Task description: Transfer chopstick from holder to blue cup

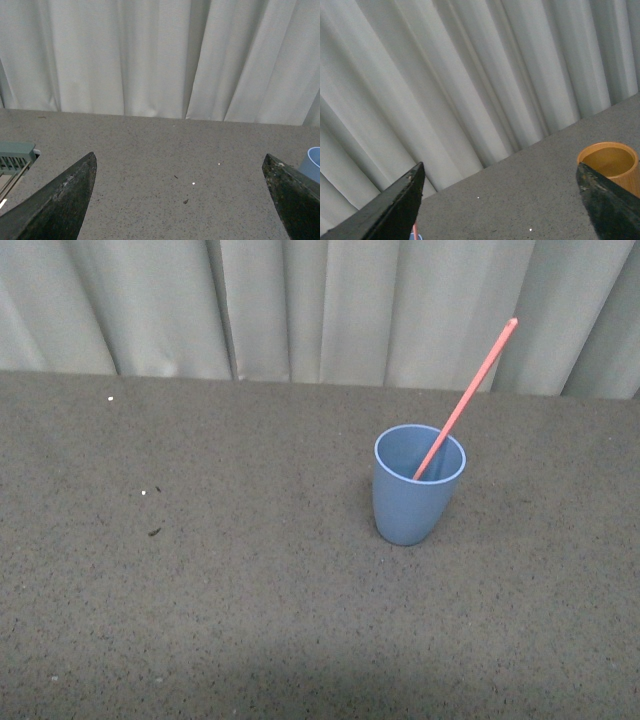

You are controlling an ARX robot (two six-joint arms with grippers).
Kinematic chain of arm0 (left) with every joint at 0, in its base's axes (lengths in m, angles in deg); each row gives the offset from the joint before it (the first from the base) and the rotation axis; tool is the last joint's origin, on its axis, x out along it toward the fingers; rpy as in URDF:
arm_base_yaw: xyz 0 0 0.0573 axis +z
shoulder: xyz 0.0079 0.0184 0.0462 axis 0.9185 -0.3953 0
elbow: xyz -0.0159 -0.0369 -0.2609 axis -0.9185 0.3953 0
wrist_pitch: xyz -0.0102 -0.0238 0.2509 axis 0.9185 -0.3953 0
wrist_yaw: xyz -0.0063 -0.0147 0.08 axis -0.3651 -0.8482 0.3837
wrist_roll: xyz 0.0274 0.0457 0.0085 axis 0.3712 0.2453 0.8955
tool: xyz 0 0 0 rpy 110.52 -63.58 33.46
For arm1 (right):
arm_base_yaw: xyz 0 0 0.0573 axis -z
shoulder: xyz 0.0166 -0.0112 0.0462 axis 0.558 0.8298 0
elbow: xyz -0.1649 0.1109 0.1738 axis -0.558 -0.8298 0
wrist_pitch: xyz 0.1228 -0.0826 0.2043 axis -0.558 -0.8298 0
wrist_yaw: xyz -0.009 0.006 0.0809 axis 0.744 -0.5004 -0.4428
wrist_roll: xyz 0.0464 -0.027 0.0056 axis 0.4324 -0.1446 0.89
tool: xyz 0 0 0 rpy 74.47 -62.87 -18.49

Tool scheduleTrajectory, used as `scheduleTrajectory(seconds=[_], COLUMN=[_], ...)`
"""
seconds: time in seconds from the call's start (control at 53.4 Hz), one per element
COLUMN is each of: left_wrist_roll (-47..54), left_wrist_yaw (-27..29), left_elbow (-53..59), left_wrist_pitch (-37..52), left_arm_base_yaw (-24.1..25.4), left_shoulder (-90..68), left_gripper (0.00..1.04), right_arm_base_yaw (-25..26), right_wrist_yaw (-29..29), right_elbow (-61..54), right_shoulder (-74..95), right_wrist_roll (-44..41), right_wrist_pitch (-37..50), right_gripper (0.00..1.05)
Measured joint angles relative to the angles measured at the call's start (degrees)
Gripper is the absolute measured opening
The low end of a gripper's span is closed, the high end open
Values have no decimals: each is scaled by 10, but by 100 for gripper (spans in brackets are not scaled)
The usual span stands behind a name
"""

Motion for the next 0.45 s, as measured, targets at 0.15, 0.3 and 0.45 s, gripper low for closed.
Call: scheduleTrajectory(seconds=[0.15, 0.3, 0.45], left_wrist_roll=[0, 0, 0], left_wrist_yaw=[0, 0, 0], left_elbow=[0, 0, 0], left_wrist_pitch=[0, 0, 0], left_arm_base_yaw=[0, 0, 0], left_shoulder=[0, 0, 0], left_gripper=[98, 98, 98], right_arm_base_yaw=[0, 0, 0], right_wrist_yaw=[0, 0, 0], right_elbow=[0, 0, 0], right_shoulder=[0, 0, 0], right_wrist_roll=[2, 3, 2], right_wrist_pitch=[0, 0, 0], right_gripper=[95, 95, 95])
